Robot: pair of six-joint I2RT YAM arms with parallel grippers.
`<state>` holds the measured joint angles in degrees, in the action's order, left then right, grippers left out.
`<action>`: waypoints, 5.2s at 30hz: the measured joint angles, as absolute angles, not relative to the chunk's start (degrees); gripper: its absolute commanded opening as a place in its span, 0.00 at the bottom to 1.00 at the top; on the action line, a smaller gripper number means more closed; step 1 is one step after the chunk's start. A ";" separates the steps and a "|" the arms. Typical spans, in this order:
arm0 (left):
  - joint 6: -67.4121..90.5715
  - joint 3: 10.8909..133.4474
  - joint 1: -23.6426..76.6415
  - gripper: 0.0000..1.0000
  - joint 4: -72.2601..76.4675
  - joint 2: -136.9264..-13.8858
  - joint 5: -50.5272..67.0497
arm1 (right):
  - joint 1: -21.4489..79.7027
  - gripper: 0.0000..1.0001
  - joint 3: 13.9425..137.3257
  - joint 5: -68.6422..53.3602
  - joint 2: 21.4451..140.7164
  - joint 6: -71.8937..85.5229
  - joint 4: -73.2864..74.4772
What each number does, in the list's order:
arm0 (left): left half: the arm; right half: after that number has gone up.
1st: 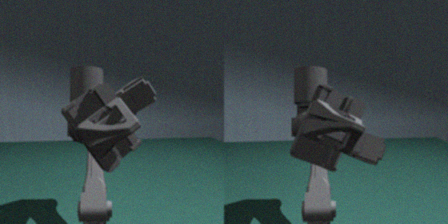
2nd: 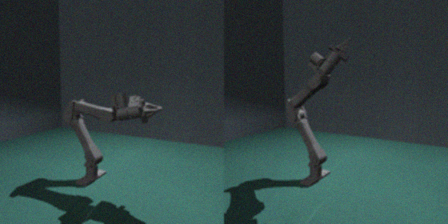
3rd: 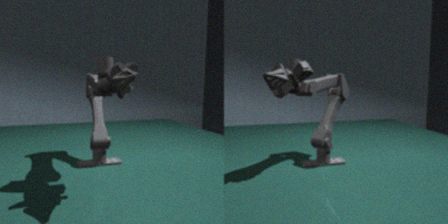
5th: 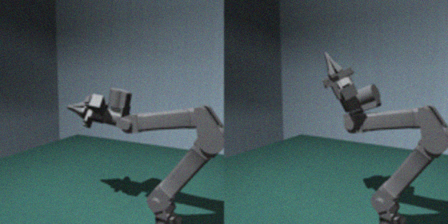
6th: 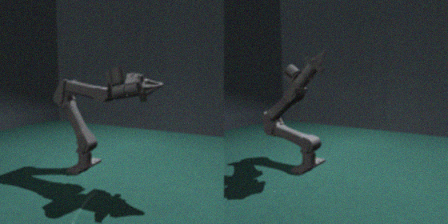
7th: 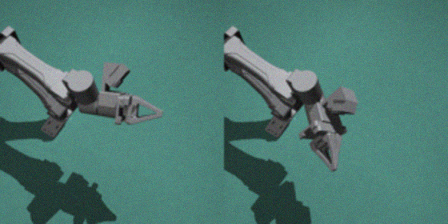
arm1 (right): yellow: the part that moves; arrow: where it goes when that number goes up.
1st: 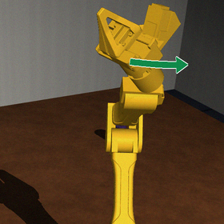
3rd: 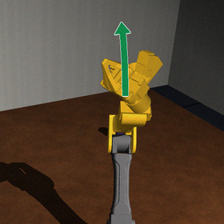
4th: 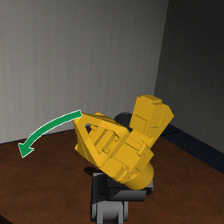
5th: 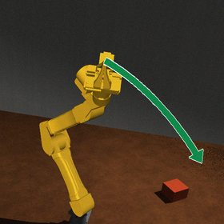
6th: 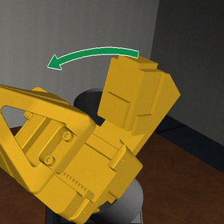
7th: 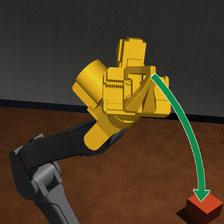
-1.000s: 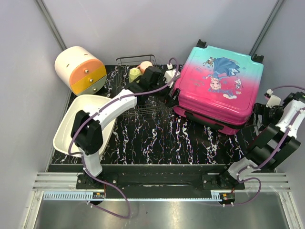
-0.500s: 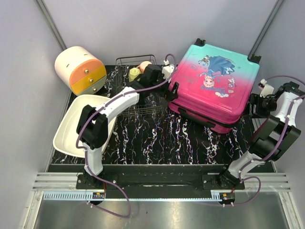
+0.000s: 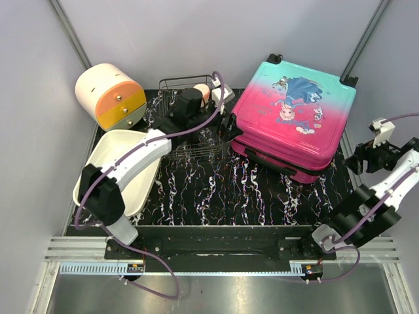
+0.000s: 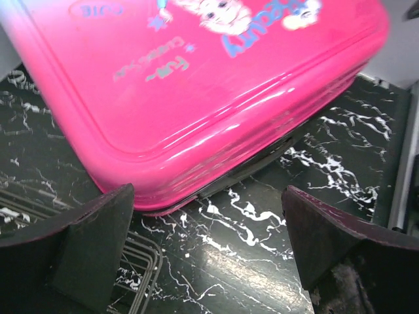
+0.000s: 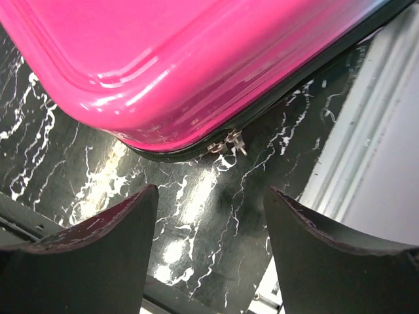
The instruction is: Open, take out, and arrange the luggage
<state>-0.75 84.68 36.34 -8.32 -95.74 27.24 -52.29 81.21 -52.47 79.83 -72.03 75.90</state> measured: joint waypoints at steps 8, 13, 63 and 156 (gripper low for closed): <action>-4.38 79.35 36.51 0.99 -6.79 -89.08 30.89 | -52.69 0.58 72.79 -52.14 88.79 -83.61 76.09; -7.49 79.35 36.51 0.99 -10.96 -87.99 32.14 | -53.01 0.56 64.99 -51.77 86.24 -88.47 73.06; -12.16 66.78 36.49 0.99 1.87 -84.62 37.54 | -47.03 0.13 66.04 -57.67 94.91 -113.49 67.07; -14.04 75.61 47.18 0.60 3.55 -100.53 33.58 | -42.30 0.00 40.69 -55.48 55.75 -70.02 53.71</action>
<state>-14.04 75.61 47.18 3.55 -100.53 33.58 -42.30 40.69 -55.48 55.75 -70.02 53.71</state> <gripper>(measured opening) 0.627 0.007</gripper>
